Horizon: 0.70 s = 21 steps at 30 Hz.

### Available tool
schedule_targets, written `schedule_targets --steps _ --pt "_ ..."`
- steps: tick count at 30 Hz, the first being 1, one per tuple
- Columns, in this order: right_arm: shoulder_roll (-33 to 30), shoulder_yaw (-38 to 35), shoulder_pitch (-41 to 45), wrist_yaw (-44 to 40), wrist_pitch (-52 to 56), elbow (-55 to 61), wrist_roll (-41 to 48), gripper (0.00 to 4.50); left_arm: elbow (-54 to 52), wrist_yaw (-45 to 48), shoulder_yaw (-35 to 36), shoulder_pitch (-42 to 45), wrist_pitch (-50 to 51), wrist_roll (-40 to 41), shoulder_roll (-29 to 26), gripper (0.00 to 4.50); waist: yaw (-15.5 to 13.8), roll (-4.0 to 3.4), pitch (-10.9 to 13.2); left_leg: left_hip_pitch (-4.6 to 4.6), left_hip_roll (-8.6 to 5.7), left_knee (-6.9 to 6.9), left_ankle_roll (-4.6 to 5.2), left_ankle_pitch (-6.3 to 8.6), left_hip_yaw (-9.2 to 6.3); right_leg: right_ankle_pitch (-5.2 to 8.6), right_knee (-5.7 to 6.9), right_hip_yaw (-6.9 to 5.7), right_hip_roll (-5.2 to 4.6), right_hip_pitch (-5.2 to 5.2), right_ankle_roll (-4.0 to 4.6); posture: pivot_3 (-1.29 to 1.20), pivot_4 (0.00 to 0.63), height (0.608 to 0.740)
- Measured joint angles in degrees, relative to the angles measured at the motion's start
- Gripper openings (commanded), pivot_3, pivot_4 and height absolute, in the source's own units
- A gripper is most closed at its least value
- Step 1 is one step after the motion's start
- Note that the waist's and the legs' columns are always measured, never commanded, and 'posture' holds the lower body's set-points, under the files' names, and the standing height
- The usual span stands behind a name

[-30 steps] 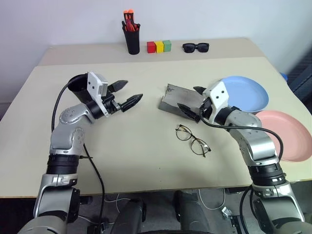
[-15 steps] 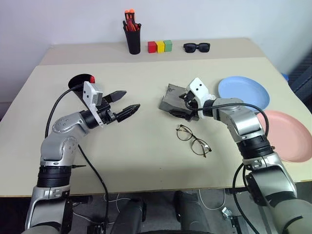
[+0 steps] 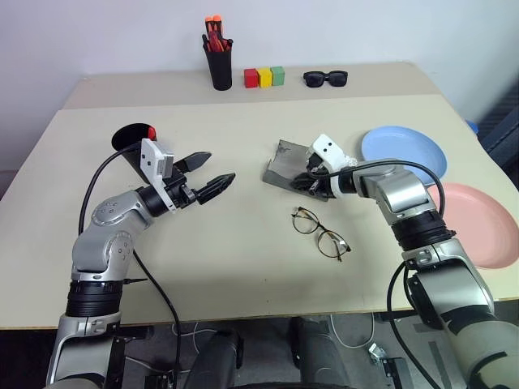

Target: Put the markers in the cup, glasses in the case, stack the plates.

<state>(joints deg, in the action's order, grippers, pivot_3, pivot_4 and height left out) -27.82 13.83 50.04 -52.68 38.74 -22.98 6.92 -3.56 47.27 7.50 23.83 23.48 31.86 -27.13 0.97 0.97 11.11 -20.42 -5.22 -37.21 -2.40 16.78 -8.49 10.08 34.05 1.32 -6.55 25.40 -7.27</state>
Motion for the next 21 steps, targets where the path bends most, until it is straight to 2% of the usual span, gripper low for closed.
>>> schedule_targets --steps 9,18,21 --pt "0.04 0.51 0.0 -2.36 -0.78 0.43 -0.44 0.06 0.01 0.03 0.01 0.0 -0.01 -0.14 -0.44 4.5 0.05 0.0 0.0 0.0 0.0 0.0 0.0 0.0 0.0 0.0 0.0 0.0 0.0 0.01 0.0 0.0 0.15 0.74" --pt "-0.19 2.9 -0.02 -14.26 -3.87 9.62 2.73 0.06 0.0 0.02 0.1 0.01 0.0 -0.11 -1.02 4.5 0.05 -0.02 0.01 -0.01 0.01 0.0 0.0 0.0 0.0 0.0 0.01 0.0 0.0 0.03 0.0 0.0 0.15 0.74" --pt "-0.17 5.11 -0.1 -16.97 -8.2 10.39 2.15 0.06 -0.01 -0.02 0.11 0.01 0.0 -0.04 -1.01 4.5 0.04 -0.02 0.01 -0.01 0.0 0.01 0.0 0.0 0.0 0.0 0.01 0.0 0.0 0.03 0.0 0.0 0.15 0.74"
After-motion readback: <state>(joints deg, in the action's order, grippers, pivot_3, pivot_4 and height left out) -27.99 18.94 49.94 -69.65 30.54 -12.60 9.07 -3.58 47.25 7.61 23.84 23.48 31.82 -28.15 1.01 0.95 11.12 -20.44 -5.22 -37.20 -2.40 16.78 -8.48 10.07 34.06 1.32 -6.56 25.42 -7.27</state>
